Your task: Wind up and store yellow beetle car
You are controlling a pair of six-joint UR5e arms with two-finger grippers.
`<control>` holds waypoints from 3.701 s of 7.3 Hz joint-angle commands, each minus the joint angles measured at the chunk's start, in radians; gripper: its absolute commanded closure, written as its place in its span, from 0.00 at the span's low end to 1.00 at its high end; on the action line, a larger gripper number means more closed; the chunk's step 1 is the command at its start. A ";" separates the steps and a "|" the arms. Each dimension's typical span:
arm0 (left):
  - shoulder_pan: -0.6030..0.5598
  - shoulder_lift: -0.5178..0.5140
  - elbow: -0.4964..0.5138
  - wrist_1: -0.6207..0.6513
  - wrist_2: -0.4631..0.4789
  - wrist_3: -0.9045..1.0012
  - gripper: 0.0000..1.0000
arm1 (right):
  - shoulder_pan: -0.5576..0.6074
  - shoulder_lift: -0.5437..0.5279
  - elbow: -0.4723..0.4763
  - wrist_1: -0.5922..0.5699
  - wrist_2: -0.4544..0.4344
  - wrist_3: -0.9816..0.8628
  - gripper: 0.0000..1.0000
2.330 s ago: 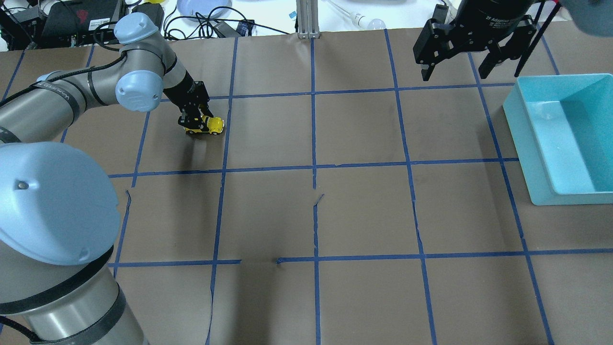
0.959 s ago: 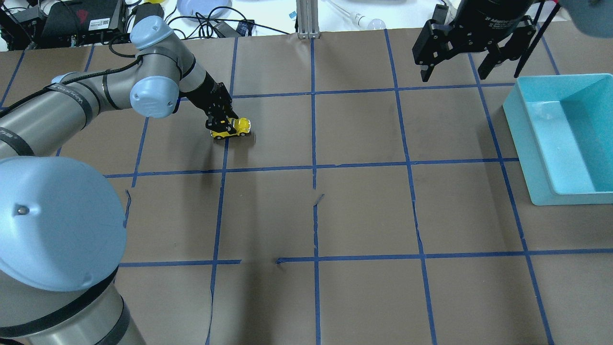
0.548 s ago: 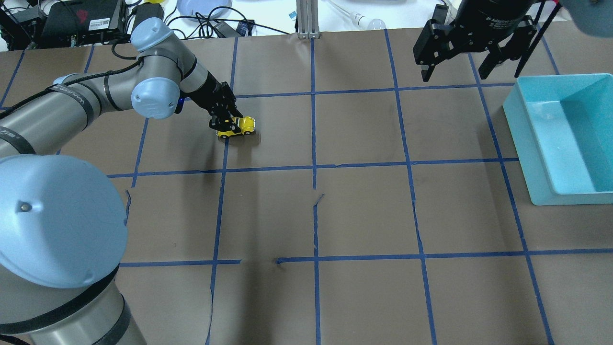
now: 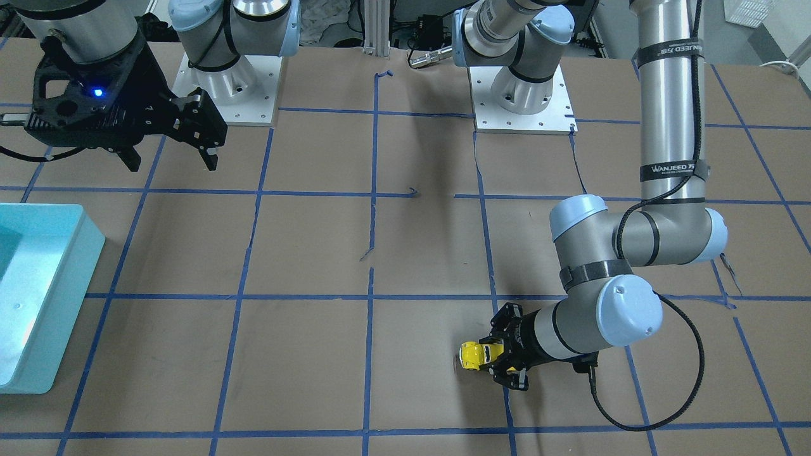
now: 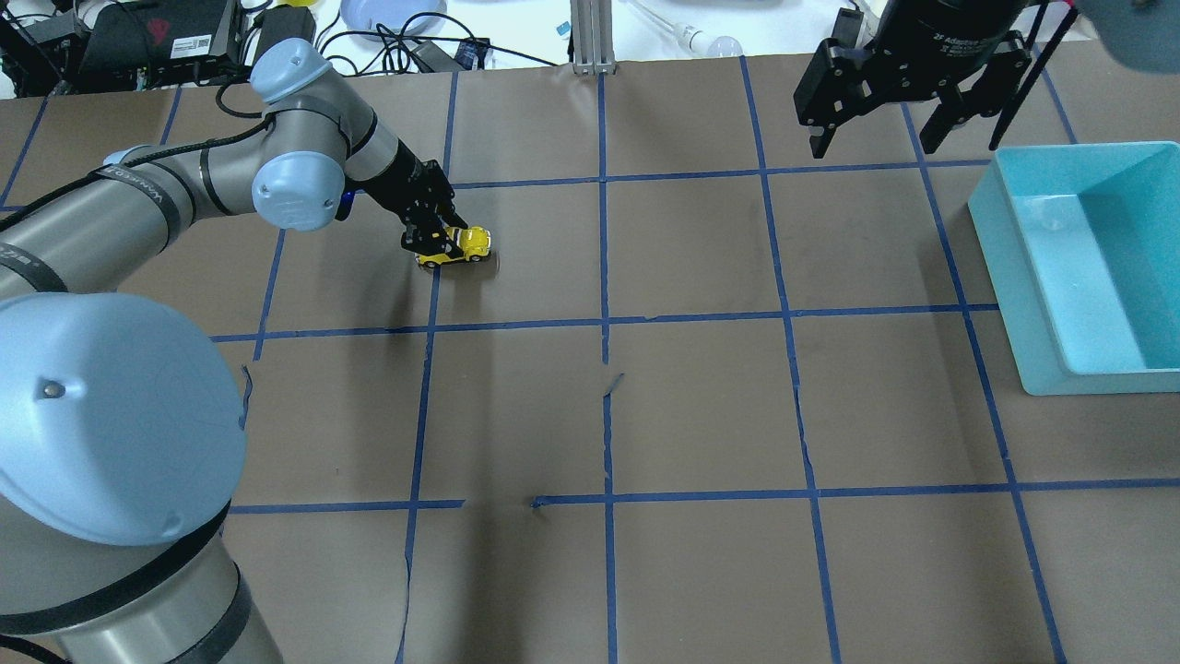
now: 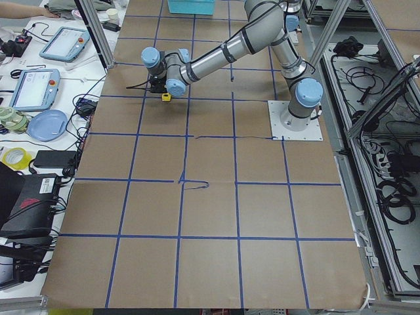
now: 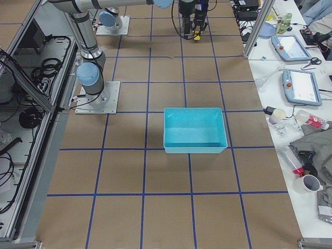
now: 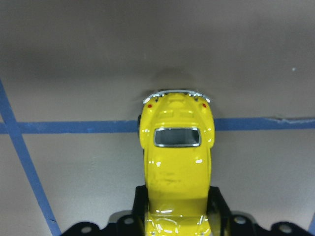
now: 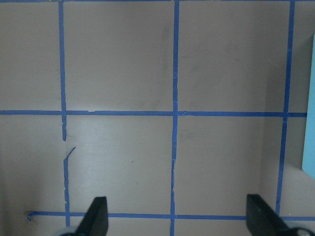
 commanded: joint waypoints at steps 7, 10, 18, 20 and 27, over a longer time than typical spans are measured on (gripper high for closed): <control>0.056 -0.014 0.008 0.000 0.010 0.003 1.00 | 0.002 0.000 0.002 -0.002 0.000 0.000 0.00; 0.088 -0.009 0.008 -0.003 0.010 0.010 1.00 | 0.002 0.000 0.002 0.000 0.000 0.000 0.00; 0.116 -0.011 -0.004 -0.014 0.014 0.023 1.00 | 0.001 0.000 0.002 0.000 0.000 0.000 0.00; 0.130 -0.009 0.001 -0.015 0.023 0.031 1.00 | 0.001 0.000 0.002 -0.002 0.000 0.000 0.00; 0.169 -0.010 -0.013 -0.029 0.023 0.149 1.00 | 0.002 0.000 0.002 -0.003 0.002 0.002 0.00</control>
